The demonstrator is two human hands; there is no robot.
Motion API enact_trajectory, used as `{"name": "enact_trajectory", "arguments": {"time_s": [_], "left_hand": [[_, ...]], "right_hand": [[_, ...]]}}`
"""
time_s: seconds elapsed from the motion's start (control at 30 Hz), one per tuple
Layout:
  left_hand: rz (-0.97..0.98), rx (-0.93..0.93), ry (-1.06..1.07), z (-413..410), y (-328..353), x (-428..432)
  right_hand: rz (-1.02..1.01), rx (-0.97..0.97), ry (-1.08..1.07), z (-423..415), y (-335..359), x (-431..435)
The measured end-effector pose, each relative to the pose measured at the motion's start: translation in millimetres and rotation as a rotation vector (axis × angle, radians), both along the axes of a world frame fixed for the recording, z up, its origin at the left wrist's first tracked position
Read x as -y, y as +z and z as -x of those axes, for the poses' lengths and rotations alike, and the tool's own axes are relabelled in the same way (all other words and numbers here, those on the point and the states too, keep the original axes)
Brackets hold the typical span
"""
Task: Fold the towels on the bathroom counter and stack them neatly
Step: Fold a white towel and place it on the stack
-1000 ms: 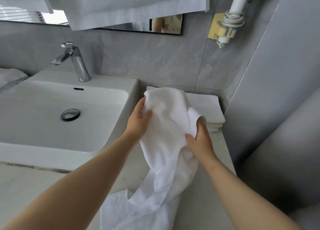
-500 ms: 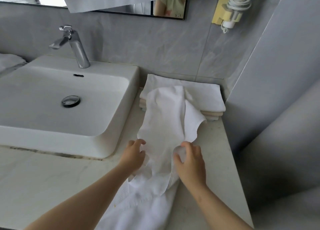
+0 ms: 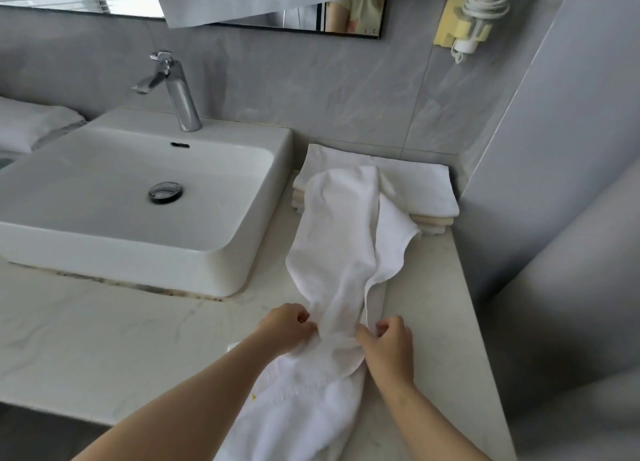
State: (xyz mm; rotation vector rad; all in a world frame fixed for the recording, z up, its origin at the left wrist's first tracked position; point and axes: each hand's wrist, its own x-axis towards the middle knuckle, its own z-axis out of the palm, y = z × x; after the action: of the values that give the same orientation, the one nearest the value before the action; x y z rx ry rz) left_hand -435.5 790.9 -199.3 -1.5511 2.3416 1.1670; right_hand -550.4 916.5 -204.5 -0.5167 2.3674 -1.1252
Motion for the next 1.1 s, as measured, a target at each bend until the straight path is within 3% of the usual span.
{"name": "enact_trajectory", "arguments": {"time_s": [0.23,0.53,0.6,0.67,0.73,0.8,0.87,0.93,1.03,1.1], "left_hand": [[0.009,-0.156,0.247,-7.3,0.4,0.2],[0.111,-0.078,0.435,-50.5,-4.0,25.4],[0.2,-0.018,0.391,-49.6,-0.2,22.0],[0.405,0.077,0.245,-41.9,0.8,13.8],[0.634,0.012,0.048,-30.8,0.1,2.9],[0.712,-0.087,-0.189,-18.9,-5.6,-5.6],[0.634,-0.099,-0.369,-12.0,-9.5,-12.0],[0.543,0.023,-0.467,-11.9,-12.9,-14.8],[0.601,0.224,-0.517,-14.2,-2.8,-18.2],[0.638,0.301,-0.51,-12.9,3.8,-21.9]], "right_hand": [[-0.069,-0.004,0.08,15.2,-2.9,-14.0],[-0.034,0.148,-0.256,77.4,-9.1,-51.6],[-0.119,0.022,-0.25,74.7,-2.6,-50.5],[-0.229,-0.257,-0.197,58.0,6.6,-41.0],[-0.134,-0.562,-0.049,33.7,14.9,-24.8],[-0.043,-0.748,0.179,14.9,18.5,-13.0],[-0.122,-0.572,0.42,6.4,17.3,-5.4],[-0.248,-0.352,0.507,10.5,4.4,-8.1],[-0.253,-0.304,0.44,21.7,-0.7,-17.0],[-0.156,-0.138,0.323,29.8,3.7,-20.6]]}}
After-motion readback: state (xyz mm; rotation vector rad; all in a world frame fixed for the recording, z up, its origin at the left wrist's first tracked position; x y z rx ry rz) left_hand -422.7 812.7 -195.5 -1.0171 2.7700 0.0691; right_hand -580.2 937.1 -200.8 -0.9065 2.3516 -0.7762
